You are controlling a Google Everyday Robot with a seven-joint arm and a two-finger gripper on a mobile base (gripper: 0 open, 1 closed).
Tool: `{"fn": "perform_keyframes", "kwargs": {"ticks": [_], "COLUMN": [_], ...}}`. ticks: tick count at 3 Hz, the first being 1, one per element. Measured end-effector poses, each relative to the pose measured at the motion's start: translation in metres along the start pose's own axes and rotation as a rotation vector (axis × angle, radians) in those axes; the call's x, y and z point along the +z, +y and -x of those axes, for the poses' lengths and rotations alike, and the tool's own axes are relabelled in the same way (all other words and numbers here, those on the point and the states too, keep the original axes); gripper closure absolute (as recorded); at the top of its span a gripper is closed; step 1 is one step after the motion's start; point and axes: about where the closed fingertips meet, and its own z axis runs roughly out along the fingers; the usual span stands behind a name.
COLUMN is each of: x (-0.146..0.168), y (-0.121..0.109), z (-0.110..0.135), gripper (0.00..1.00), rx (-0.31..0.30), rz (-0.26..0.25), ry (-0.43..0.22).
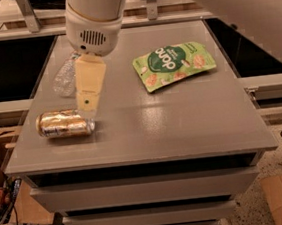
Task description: Pick orange can
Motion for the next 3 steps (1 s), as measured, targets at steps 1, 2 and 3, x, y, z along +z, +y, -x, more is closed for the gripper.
{"fn": "perform_keyframes", "kwargs": {"ticks": [1,2,3], "x": [0.045,0.082,0.114], "y": [0.008,0.016,0.025], "z": [0.019,0.027,0.032], "gripper": [0.0,0.0,0.0], "rx": [-0.041,-0.051,-0.046], "rz": [0.077,0.122,0.142], "ry": [0.03,0.086,0.151]}}
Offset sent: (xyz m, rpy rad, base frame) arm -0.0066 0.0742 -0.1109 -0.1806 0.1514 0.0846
